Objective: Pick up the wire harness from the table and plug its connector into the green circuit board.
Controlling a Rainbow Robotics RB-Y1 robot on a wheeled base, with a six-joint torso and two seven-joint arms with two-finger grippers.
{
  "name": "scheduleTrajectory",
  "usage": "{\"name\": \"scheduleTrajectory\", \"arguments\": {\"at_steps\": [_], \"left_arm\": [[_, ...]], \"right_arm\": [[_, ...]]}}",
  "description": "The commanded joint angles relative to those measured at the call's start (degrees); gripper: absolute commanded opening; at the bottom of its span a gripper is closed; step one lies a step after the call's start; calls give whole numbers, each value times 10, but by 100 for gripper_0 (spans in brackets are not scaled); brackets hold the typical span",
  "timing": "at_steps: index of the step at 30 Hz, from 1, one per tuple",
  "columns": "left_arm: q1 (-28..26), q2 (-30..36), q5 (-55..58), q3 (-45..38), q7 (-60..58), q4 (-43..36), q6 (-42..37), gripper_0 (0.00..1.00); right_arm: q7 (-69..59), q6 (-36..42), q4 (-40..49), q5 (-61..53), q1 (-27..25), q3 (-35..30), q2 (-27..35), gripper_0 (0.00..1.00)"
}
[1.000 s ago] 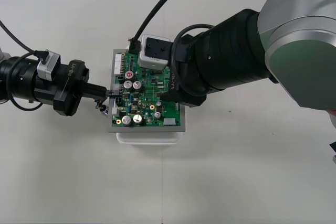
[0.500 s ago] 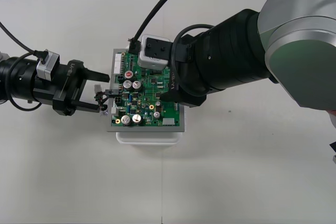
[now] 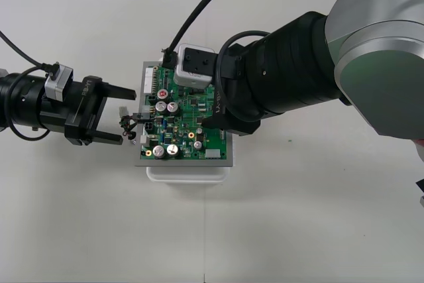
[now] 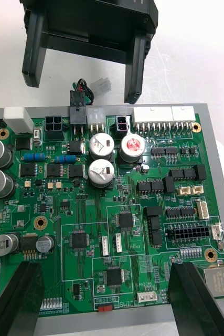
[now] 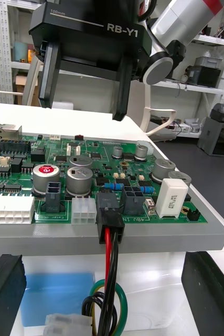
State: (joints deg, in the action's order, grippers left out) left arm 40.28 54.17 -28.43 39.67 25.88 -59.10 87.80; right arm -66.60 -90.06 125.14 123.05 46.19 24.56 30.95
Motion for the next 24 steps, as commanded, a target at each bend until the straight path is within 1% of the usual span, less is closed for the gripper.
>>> {"name": "scheduleTrajectory", "arguments": {"at_steps": [1,3,14,24], "left_arm": [[19,30,1,1,-7,1,22,82],[19,36,-2,1,-7,-3,22,80],[19,91,-36,-3,-20,-58,22,80],[19,102,-123,-73,-117,-81,22,80]], "right_arm": [[19,1,17,-4,-1,-9,-9,69],[19,1,17,-5,-1,-10,-8,69],[24,1,17,-14,-1,-17,0,69],[35,1,17,-33,-1,-33,18,69]]}}
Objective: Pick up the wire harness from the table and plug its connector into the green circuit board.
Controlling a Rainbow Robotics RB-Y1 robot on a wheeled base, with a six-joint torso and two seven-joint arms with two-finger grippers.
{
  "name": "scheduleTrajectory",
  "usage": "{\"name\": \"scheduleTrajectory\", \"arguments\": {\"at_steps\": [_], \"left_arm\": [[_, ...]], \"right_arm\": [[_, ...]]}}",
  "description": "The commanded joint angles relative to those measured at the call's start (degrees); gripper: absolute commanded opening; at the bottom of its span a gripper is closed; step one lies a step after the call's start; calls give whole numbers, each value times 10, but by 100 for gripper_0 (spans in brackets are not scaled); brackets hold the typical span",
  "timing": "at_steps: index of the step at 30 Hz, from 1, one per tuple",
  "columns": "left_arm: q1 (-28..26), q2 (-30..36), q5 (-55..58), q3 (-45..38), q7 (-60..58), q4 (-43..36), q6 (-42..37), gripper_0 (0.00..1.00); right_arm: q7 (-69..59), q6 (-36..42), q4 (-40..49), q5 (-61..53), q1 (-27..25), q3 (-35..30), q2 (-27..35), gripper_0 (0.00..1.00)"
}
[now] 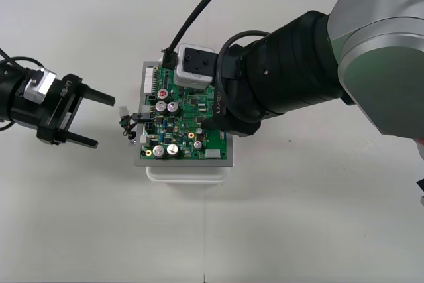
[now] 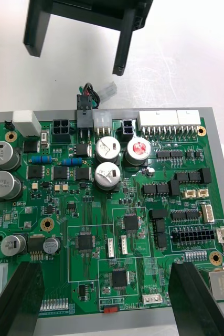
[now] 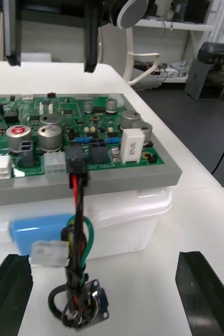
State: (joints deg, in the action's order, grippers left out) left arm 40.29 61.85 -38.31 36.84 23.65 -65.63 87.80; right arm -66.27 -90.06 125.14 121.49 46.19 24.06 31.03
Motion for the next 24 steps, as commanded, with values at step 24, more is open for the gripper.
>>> {"name": "scheduleTrajectory", "arguments": {"at_steps": [24], "left_arm": [[17,-17,-217,-198,-291,-124,22,80]], "right_arm": [[160,1,17,-129,-67,-147,94,69]]}}
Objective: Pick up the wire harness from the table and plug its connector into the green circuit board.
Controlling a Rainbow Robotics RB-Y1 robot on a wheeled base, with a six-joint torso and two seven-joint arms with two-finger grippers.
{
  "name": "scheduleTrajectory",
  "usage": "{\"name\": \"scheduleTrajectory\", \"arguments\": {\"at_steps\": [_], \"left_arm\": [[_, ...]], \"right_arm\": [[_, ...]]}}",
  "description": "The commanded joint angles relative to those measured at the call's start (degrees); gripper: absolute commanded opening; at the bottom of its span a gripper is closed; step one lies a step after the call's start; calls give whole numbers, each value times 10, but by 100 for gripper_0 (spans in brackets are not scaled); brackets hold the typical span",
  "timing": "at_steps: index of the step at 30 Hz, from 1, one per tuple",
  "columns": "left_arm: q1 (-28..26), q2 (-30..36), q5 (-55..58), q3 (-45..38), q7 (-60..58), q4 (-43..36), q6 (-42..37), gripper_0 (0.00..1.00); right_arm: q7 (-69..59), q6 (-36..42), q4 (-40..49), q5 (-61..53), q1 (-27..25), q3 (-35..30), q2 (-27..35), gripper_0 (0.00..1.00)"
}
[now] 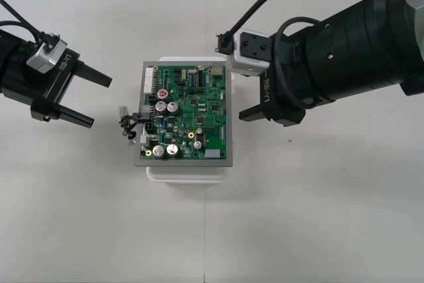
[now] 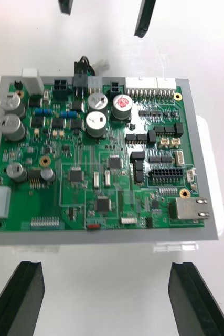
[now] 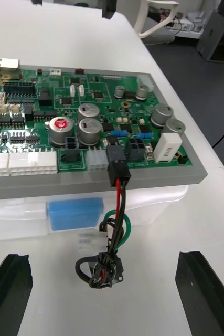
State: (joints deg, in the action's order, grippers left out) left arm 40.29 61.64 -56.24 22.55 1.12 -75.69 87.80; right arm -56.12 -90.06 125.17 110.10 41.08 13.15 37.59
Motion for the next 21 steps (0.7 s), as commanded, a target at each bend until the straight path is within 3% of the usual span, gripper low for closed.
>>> {"name": "scheduleTrajectory", "arguments": {"at_steps": [1,10,21], "left_arm": [[13,-20,-48,-69,-67,-30,22,80],[-65,-23,-85,-153,-86,-120,22,80],[-160,-23,-115,-218,-91,-215,22,80]], "right_arm": [[71,1,17,-19,-21,-44,32,69],[102,1,17,-52,-61,-93,50,69],[247,1,9,-63,-108,-145,79,69]]}}
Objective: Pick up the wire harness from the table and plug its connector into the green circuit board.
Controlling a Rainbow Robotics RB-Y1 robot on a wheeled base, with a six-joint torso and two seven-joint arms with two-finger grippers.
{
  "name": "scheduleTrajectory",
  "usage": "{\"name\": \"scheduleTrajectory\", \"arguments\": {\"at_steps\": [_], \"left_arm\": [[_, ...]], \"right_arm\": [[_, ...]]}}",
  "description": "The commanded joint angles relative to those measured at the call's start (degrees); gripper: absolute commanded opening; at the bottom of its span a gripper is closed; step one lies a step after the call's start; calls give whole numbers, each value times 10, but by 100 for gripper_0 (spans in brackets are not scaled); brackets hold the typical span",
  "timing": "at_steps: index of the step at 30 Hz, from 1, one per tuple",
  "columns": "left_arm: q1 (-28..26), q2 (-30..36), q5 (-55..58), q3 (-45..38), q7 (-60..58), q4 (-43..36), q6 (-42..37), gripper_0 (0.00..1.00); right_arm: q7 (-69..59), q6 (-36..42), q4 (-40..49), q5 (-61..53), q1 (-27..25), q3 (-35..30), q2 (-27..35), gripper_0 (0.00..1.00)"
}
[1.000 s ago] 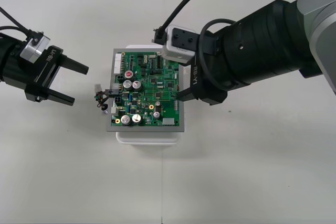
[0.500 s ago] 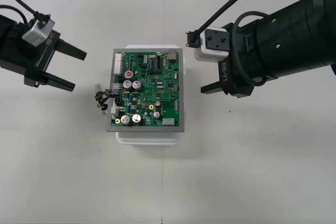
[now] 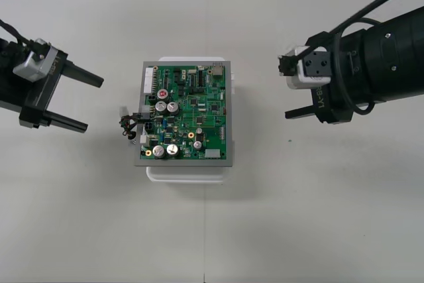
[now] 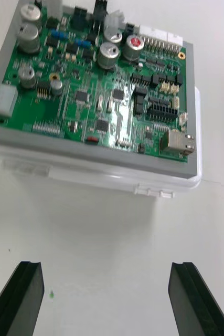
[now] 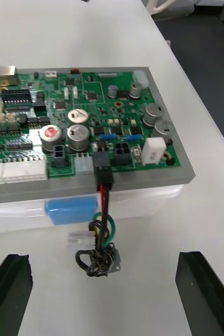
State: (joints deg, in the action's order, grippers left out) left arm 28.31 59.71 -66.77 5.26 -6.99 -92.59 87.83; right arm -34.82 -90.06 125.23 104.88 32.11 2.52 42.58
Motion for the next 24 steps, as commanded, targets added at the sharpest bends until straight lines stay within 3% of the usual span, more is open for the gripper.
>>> {"name": "scheduleTrajectory", "arguments": {"at_steps": [1,6,11,24], "left_arm": [[-49,-4,-10,-49,-12,-54,22,80],[-70,-17,-28,-75,-12,-76,22,80],[-71,-87,-93,-141,-21,-92,22,80],[-75,-162,-158,-165,-26,-117,22,80]], "right_arm": [[49,1,2,-14,-22,-45,30,69],[111,1,-34,-23,-29,-66,33,69],[174,1,-77,-31,-30,-81,36,69],[276,1,-115,-35,-55,-107,51,69]]}}
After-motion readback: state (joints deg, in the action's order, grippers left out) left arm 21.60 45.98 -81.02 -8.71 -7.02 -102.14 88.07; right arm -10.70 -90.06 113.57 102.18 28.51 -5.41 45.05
